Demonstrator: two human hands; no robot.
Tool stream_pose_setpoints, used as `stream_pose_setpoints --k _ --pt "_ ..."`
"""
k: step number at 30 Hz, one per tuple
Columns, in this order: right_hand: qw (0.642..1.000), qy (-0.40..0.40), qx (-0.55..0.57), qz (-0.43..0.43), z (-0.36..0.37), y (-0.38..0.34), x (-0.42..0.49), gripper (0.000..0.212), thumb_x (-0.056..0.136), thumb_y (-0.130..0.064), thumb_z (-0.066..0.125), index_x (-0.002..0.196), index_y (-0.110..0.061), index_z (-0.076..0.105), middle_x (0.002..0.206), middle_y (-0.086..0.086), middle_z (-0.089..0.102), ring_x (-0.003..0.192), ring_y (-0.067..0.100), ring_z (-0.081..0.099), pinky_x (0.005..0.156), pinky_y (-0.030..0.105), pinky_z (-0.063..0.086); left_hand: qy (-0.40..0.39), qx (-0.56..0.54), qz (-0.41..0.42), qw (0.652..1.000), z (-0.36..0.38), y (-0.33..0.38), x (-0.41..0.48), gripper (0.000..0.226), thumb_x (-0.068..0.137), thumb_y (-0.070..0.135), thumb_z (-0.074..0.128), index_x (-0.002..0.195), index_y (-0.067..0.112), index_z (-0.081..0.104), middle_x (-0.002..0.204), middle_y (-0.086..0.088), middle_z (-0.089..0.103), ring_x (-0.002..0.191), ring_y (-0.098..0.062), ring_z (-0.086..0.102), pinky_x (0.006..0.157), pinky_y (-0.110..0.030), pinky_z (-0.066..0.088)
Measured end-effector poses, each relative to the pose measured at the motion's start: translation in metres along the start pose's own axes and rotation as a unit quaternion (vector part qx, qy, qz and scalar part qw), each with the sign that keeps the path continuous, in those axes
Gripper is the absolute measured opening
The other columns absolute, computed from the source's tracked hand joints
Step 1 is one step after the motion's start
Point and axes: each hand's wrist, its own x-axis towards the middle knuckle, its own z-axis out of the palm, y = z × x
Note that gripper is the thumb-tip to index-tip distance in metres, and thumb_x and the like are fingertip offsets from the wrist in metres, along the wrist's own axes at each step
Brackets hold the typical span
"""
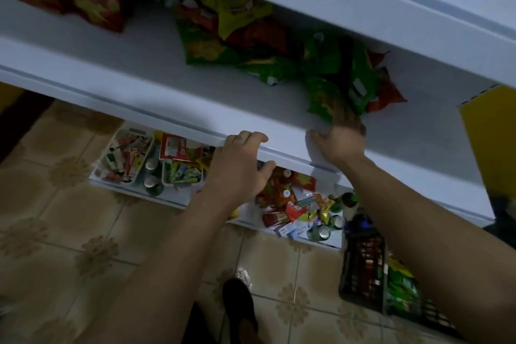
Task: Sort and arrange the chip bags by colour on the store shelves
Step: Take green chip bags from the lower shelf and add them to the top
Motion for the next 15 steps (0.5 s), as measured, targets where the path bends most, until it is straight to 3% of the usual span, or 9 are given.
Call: stream_pose_setpoints --k 4,9,15 --pt "0.998 -0.017 -0.053 -0.033 0.004 -0.005 0.006 0.057 0.090 -0.037 0.060 0.140 -0.016 0.042 0.138 0.020 0.042 0.122 0.038 0.043 0.096 0.043 0.040 0.000 -0.001 -0.005 1.000 -0.003 0.000 -0.012 0.049 0.089 0.039 0.062 0.132 0.019 0.051 0.128 -0.002 0.056 0.119 -0.023 0.048 0.096 -0.040 0.044" --pt "0.992 0.044 -0.037 -0.109 0.008 -0.016 -0.022 0.022 0.089 -0.023 0.060 0.107 -0.013 0.068 0.106 0.016 0.063 0.097 0.037 0.055 0.078 0.039 0.041 -0.028 -0.012 -0.054 0.998 -0.007 -0.008 -0.030 0.047 0.089 0.042 0.060 0.131 0.024 0.050 0.129 0.000 0.054 0.121 -0.022 0.045 0.099 -0.039 0.042" --pt "0.975 0.041 -0.009 -0.219 -0.009 -0.031 -0.060 0.017 0.082 -0.019 0.068 0.098 -0.017 0.073 0.089 0.010 0.065 0.081 0.034 0.061 0.065 0.037 0.047 -0.031 -0.057 -0.086 0.994 -0.028 -0.009 -0.032 0.048 0.089 0.038 0.063 0.131 0.019 0.049 0.123 -0.004 0.056 0.114 -0.024 0.050 0.094 -0.041 0.045"
